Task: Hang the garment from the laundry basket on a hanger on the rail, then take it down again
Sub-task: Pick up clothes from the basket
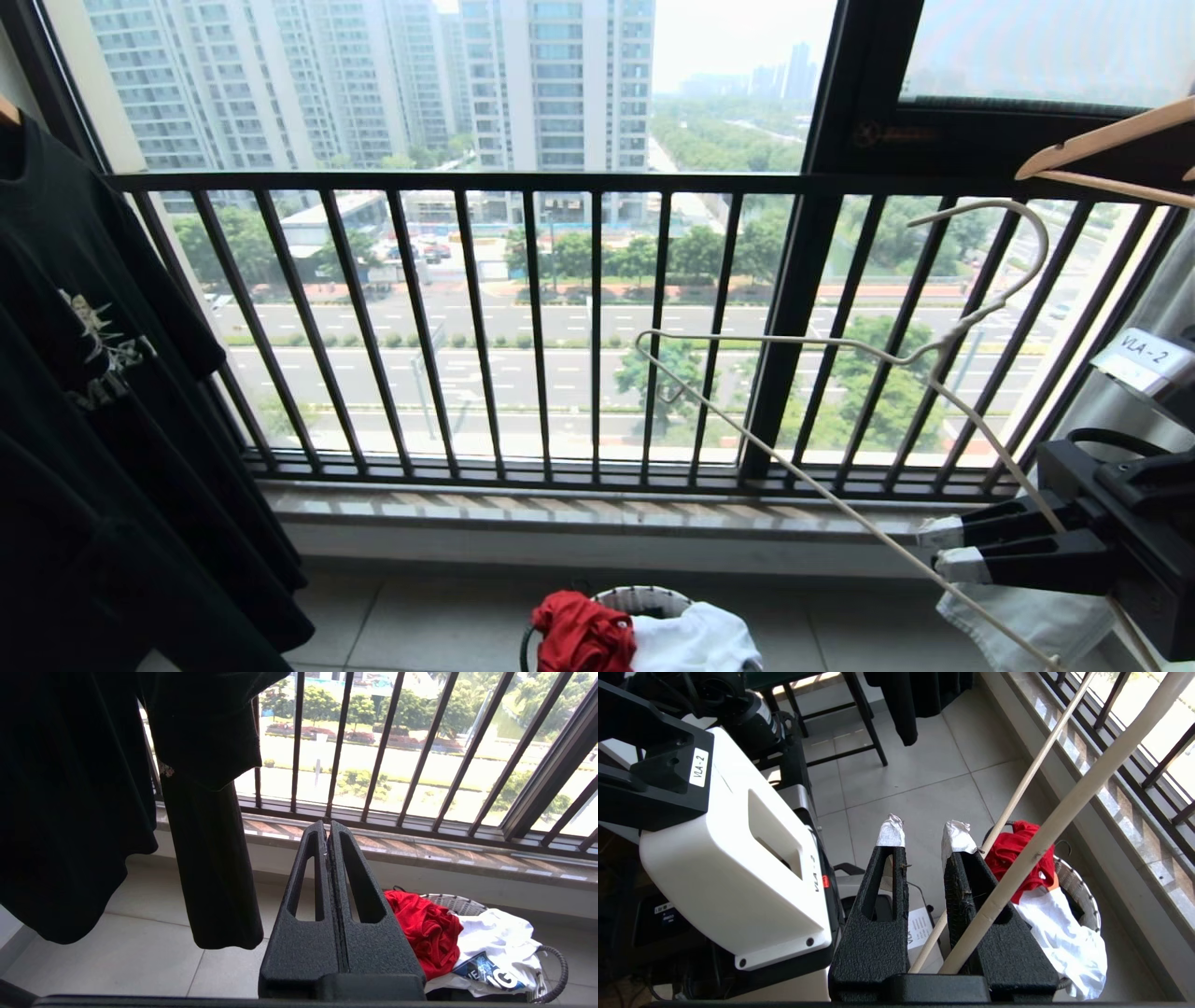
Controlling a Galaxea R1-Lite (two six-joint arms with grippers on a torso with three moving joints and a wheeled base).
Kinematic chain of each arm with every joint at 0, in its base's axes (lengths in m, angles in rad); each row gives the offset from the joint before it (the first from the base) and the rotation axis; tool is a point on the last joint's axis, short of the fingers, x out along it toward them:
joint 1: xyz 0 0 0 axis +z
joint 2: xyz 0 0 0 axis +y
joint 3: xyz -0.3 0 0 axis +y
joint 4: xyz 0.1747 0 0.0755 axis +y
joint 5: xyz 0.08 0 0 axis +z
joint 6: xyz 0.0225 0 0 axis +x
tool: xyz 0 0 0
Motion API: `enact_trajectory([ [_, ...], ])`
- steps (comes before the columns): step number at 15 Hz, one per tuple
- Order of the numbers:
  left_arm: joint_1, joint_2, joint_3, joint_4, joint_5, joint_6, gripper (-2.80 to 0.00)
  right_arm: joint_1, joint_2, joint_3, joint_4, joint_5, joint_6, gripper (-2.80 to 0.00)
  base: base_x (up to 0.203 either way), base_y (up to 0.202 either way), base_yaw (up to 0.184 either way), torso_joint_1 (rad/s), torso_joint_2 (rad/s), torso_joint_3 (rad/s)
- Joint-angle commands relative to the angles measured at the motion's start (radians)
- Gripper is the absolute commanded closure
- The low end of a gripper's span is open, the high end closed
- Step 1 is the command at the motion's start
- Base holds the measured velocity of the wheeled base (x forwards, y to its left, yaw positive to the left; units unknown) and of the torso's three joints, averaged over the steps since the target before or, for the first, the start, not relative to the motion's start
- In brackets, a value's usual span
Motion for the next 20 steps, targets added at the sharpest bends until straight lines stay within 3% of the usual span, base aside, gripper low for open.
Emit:
enact_trajectory([
  [1, 0.000, 0.001, 0.000, 0.000, 0.001, -0.001, 0.00, 0.001, -0.005, 0.002, 0.003, 0.006, -0.004, 0.00, 0.000, 0.000, 0.000, -0.241, 0.55, 0.319],
  [20, 0.000, 0.000, 0.000, 0.000, 0.001, -0.001, 0.00, 0.001, -0.024, 0.011, 0.002, 0.009, -0.004, 0.00, 0.000, 0.000, 0.000, -0.184, 0.50, 0.308],
])
